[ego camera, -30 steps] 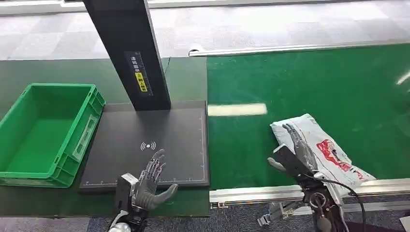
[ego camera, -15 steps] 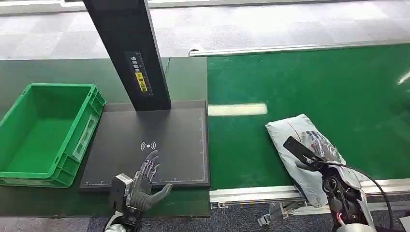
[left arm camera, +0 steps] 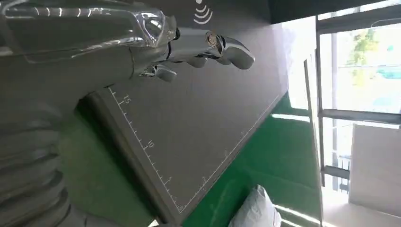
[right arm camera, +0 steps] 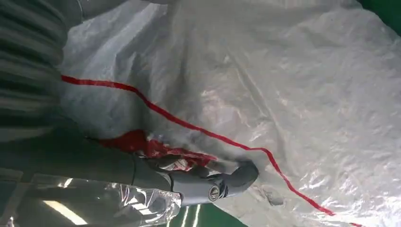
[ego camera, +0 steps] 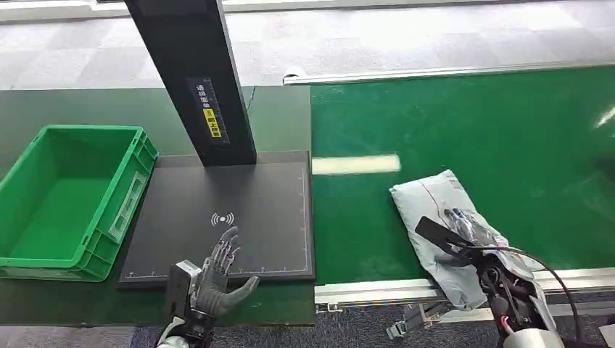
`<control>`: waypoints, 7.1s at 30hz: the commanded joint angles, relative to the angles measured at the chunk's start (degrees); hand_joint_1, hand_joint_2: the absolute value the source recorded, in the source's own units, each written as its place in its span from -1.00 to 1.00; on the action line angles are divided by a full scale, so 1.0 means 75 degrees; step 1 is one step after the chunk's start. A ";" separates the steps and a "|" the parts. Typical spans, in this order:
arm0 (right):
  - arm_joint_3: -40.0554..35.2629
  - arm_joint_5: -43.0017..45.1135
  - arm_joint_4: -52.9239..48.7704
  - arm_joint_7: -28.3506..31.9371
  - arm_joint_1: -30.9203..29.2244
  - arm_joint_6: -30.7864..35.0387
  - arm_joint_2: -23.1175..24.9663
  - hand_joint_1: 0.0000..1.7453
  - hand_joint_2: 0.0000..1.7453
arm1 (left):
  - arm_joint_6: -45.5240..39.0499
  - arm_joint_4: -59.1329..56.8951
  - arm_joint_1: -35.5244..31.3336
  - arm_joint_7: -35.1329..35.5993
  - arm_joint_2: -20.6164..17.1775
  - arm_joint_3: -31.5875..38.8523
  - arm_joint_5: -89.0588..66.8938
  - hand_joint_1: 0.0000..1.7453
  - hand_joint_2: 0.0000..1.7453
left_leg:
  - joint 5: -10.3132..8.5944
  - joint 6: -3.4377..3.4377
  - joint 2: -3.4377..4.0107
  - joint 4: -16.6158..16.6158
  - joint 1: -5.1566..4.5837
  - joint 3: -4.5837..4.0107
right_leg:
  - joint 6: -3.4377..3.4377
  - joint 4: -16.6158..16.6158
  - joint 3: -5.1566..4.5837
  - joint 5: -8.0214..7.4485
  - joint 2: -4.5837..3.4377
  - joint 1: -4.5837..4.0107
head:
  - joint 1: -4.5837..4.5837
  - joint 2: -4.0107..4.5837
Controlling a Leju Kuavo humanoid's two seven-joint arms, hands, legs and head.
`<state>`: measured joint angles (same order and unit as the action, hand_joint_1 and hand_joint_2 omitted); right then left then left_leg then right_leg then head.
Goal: Moved the parcel from conveyor to table for the left to box.
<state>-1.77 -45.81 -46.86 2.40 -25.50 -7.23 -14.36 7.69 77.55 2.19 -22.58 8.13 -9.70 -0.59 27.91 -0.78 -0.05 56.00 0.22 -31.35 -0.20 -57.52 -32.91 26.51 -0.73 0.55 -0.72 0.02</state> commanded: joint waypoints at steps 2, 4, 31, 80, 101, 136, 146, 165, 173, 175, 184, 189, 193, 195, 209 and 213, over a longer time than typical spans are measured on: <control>-0.0415 0.0205 0.0830 0.0237 -0.0341 -0.0018 0.0155 1.00 1.00 | -0.0024 -0.0216 -0.0107 0.0091 -0.0177 -0.0108 -0.0096 -1.00 1.00 | 0.0001 -0.0003 0.0009 -0.0006 0.0001 0.0009 | -0.0002 0.0006 0.0007 -0.0002 -0.0003 -0.0002 | 0.0000 0.0000; -0.0450 0.0213 0.0761 0.0243 -0.0396 -0.0007 0.0196 1.00 1.00 | -0.0026 -0.0151 -0.0067 0.0096 -0.0186 -0.0083 -0.0096 -1.00 1.00 | 0.0001 -0.0003 0.0011 -0.0005 0.0000 0.0009 | -0.0002 0.0004 0.0006 -0.0002 -0.0006 0.0000 | 0.0000 0.0000; 0.0717 0.1044 -0.3729 0.2424 0.0889 0.3541 0.1212 1.00 1.00 | -0.0187 -0.0530 -0.0095 -0.0338 -0.0021 -0.0100 0.0026 -1.00 1.00 | 0.0003 -0.0005 -0.0017 -0.0011 -0.0003 0.0006 | -0.0004 0.0004 0.0003 0.0004 0.0004 0.0002 | -0.0003 0.0000; -0.5892 0.0087 0.1467 0.4276 -0.2066 0.4766 0.2788 1.00 1.00 | -0.4820 0.1186 -0.0574 -0.2323 0.0012 -0.0772 0.0098 -1.00 1.00 | -0.0010 0.0001 -0.0028 -0.0009 0.0003 0.0001 | 0.0001 0.0007 0.0009 0.0000 0.0027 -0.0006 | 0.0000 0.0000; -0.3044 -0.3431 0.3826 0.2981 -0.2999 0.6298 0.3212 1.00 1.00 | -0.3729 0.0150 -0.1270 -0.2323 0.0151 -0.1740 0.0593 -1.00 1.00 | -0.0015 0.0003 -0.0035 -0.0001 -0.0003 -0.0004 | 0.0005 -0.0001 0.0002 -0.0003 0.0032 0.0001 | 0.0000 0.0000; -0.4041 0.0056 0.1733 0.5013 -0.2250 0.6298 0.3450 -1.00 1.00 | -0.3791 -0.0148 -0.1395 -0.2323 0.0289 -0.1663 0.0672 -1.00 1.00 | -0.0013 0.0001 -0.0022 -0.0006 0.0001 0.0000 | 0.0002 0.0004 0.0002 -0.0005 0.0021 -0.0004 | 0.0000 0.0000; -0.4684 0.4737 -0.2960 0.5013 -0.0728 0.5625 0.1848 -1.00 1.00 | -0.3885 0.0034 -0.1150 -0.2323 0.0040 -0.1639 0.0363 -1.00 1.00 | -0.0018 0.0007 -0.0057 -0.0004 0.0004 -0.0009 | 0.0008 0.0010 0.0004 0.0000 0.0052 -0.0006 | -0.0003 0.0000; -0.2487 0.8034 -0.3659 0.4905 0.0871 0.1101 0.1669 -1.00 1.00 | -0.3609 -0.0309 -0.1071 -0.2261 -0.0130 -0.1688 -0.0109 -1.00 1.00 | -0.0018 0.0009 -0.0077 -0.0020 0.0003 0.0016 | 0.0008 0.0030 0.0037 0.0003 0.0071 -0.0007 | 0.0000 0.0000; -0.0789 0.9475 -0.3396 0.4364 0.1722 -0.2910 0.2103 -1.00 1.00 | -0.3197 -0.0250 -0.1017 -0.1687 -0.0087 -0.1556 -0.1124 -1.00 1.00 | -0.0015 0.0005 -0.0062 -0.0017 -0.0002 0.0005 | 0.0004 0.0022 0.0024 0.0000 0.0056 0.0000 | 0.0003 0.0000; -0.0271 0.7724 -0.4429 0.4635 0.2054 -0.1178 0.2261 -1.00 1.00 | -0.2764 0.0134 -0.0779 -0.1456 -0.0074 -0.1381 -0.1362 -1.00 1.00 | -0.0009 0.0005 -0.0041 -0.0006 -0.0002 -0.0005 | 0.0005 0.0009 0.0007 0.0000 0.0033 0.0000 | 0.0000 0.0000; 0.1590 0.6948 -0.6355 0.4597 0.3380 0.0835 0.2989 -1.00 1.00 | -0.1921 0.0411 -0.1131 -0.0592 0.0015 -0.1895 -0.2454 -1.00 1.00 | -0.0007 0.0007 -0.0066 0.0003 -0.0001 -0.0016 | 0.0007 0.0002 0.0002 0.0009 0.0056 -0.0001 | 0.0000 0.0000; 0.1656 0.6485 -0.6508 0.4543 0.3003 0.1104 0.3291 -1.00 1.00 | -0.1612 -0.0677 -0.2090 0.0752 0.0181 -0.2555 -0.3712 -1.00 1.00 | -0.0016 0.0005 -0.0067 0.0009 -0.0005 -0.0030 | 0.0006 -0.0006 -0.0012 0.0001 0.0061 0.0003 | 0.0000 0.0000; 0.1491 0.6267 -0.6320 0.4411 0.2852 0.1219 0.3323 -1.00 1.00 | -0.1341 -0.2243 -0.2799 0.1455 0.0387 -0.2879 -0.4531 -1.00 1.00 | -0.0020 0.0006 -0.0053 -0.0006 -0.0004 -0.0011 | 0.0010 0.0010 0.0005 -0.0009 0.0050 0.0003 | 0.0000 0.0000; 0.1388 0.6144 -0.6127 0.4331 0.2764 0.1170 0.3272 -1.00 1.00 | -0.1160 -0.3077 -0.3092 0.1699 0.0494 -0.2985 -0.4881 -1.00 1.00 | -0.0025 0.0009 -0.0057 -0.0012 -0.0003 -0.0003 | 0.0013 0.0018 0.0013 -0.0013 0.0054 0.0002 | 0.0000 0.0000; 0.0951 0.5365 -0.6241 0.2901 0.2653 0.0480 0.2599 -1.00 1.00 | -0.1815 -0.5152 -0.3467 0.2462 0.0713 -0.2286 -0.6400 0.72 1.00 | -0.0019 0.0014 -0.0022 -0.0009 -0.0005 0.0011 | 0.0018 0.0013 0.0020 -0.0020 0.0015 0.0004 | 0.0000 0.0000; 0.0522 0.5432 -0.5927 0.2375 0.2329 -0.0110 0.2269 -1.00 1.00 | -0.2303 -0.4822 -0.3186 0.2285 0.0619 -0.2028 -0.6405 0.92 1.00 | -0.0017 0.0016 -0.0008 -0.0011 -0.0005 0.0022 | 0.0018 0.0012 0.0042 -0.0025 0.0001 0.0004 | 0.0000 0.0000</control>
<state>5.64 -6.01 -96.04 23.75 -3.72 -4.26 6.78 -7.21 46.95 -23.24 -5.22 14.45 -28.70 -48.80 27.84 -0.64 -0.31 56.00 0.20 -31.21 -0.05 -57.50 -32.55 26.43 -0.57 0.56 -0.72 0.02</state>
